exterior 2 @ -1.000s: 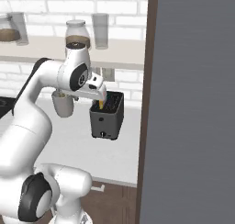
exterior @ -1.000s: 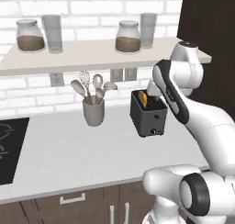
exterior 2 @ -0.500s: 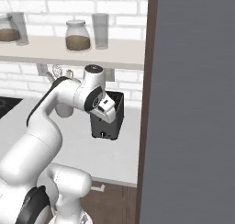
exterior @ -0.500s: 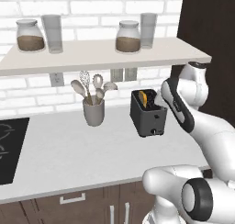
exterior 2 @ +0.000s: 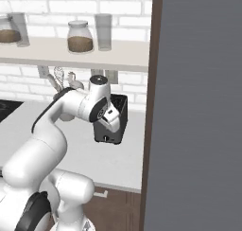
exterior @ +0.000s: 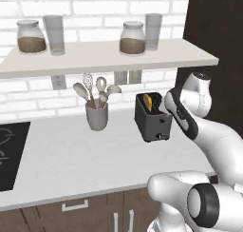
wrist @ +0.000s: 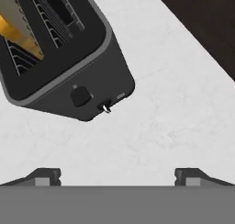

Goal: Start the toaster. Once the lever pops up, take the bread to the plate on the dining counter.

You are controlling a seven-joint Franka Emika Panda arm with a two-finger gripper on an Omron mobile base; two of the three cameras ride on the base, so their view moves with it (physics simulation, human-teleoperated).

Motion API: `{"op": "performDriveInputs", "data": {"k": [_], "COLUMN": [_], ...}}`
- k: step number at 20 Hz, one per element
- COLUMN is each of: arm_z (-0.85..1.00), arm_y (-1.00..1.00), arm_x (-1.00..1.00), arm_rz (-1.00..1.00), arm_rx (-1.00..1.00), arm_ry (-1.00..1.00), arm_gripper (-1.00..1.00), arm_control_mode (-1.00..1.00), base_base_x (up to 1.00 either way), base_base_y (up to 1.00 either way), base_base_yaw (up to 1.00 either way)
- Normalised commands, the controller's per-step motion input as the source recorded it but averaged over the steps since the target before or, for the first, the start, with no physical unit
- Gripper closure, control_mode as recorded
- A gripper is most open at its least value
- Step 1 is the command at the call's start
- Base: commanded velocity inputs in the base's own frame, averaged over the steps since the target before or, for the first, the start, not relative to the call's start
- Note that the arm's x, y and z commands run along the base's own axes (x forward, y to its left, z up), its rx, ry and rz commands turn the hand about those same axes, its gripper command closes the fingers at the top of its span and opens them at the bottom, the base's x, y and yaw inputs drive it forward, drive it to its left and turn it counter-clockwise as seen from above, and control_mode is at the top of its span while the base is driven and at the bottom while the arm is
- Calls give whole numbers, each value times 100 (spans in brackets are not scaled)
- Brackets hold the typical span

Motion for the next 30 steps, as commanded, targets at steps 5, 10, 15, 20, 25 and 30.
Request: {"op": "performDriveInputs", "data": {"k": [5, 10, 15, 20, 25, 30], "arm_z": [-25, -31, -26, -10, -2, -1], "arm_y": [0, -3, -5, -1, -3, -20], "arm_x": [38, 8, 4, 27, 21, 7], "arm_rz": [2, 1, 0, 0, 0, 0], "arm_rx": [-4, -1, 0, 0, 0, 1], "arm_ry": [-1, -2, -6, -3, -2, -4], "arm_gripper": [-100, -100, -100, -100, -100, -100], "arm_control_mode": [-100, -100, -100, -100, -100, -100], "base_base_x": [0, 0, 0, 0, 0, 0], "base_base_y": [0, 0, 0, 0, 0, 0], "base_base_yaw": [0, 0, 0, 0, 0, 0]}}
